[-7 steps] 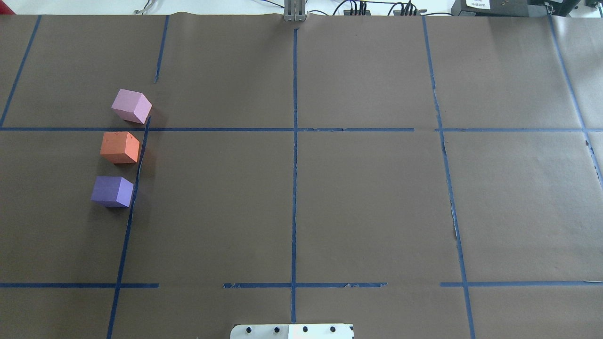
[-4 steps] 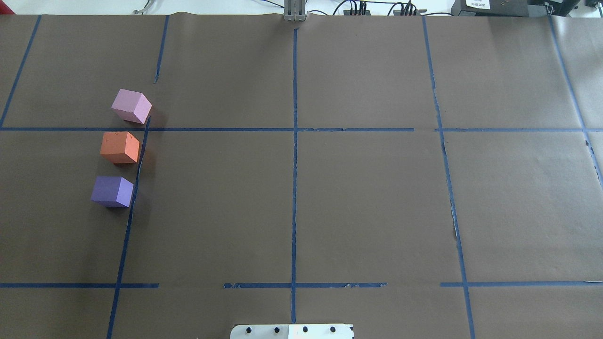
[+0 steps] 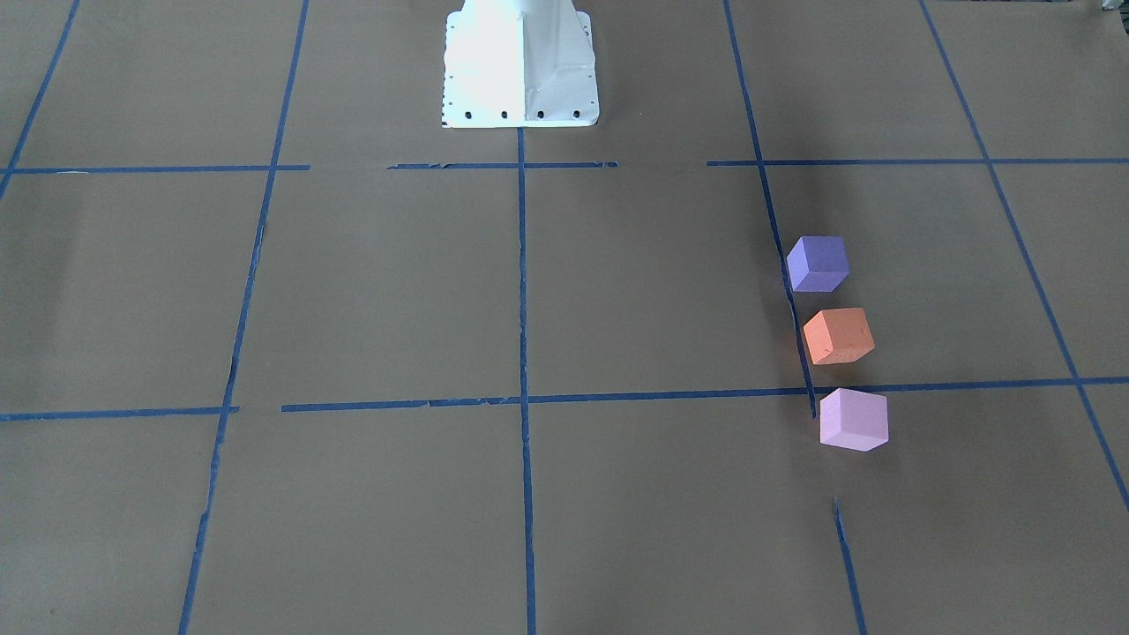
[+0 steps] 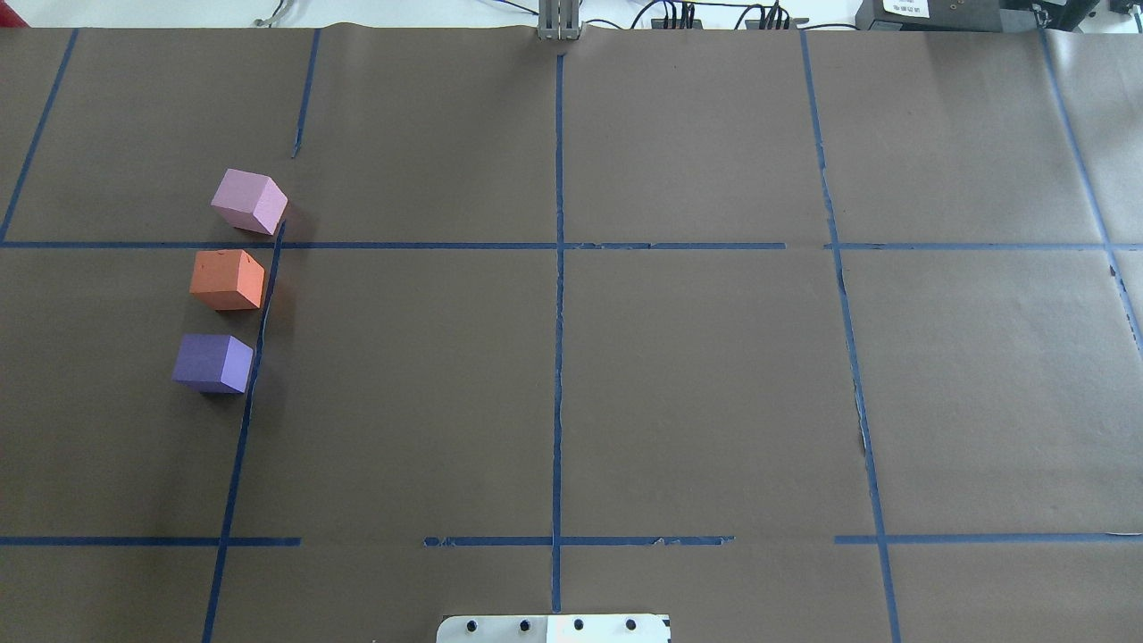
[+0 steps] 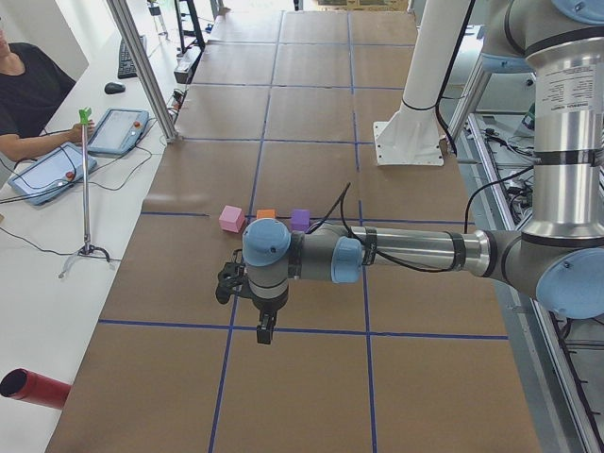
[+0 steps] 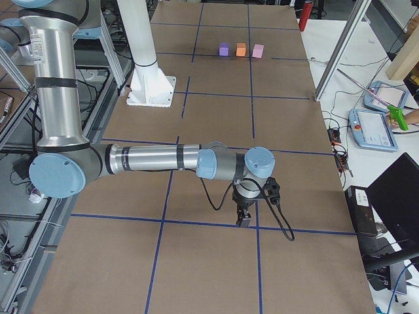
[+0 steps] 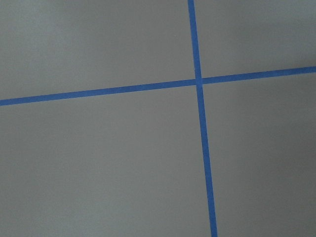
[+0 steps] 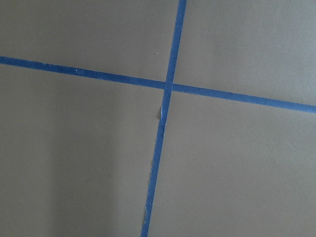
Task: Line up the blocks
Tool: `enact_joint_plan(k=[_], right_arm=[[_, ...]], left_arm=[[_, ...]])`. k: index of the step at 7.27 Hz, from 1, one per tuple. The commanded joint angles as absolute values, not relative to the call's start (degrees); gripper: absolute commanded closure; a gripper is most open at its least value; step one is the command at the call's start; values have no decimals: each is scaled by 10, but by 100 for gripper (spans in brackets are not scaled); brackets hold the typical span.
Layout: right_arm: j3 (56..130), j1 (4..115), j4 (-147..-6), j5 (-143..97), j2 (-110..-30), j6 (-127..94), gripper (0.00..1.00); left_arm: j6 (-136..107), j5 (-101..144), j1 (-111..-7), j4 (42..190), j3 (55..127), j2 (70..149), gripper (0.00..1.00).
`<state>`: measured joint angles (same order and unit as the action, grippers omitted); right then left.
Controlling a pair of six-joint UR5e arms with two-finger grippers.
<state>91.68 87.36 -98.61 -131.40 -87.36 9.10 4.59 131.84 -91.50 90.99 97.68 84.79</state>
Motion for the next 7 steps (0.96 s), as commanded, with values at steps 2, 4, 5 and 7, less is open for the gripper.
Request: enact_joint_plan(k=[2,4,5,7], right_arm=[[917,874,-986,-1314,-874,91,0],[917,874,-986,-1314,-874,91,0],[917,874,-986,-1314,-874,91,0],[918,874,-986,-1314,-874,91,0]], left_arm=[[48,1318,-915,912,975,847,0],[49,1319,-915,911,969,846,0],[49,1319,-915,911,970,847,0],[49,1319,-915,911,970,848,0]])
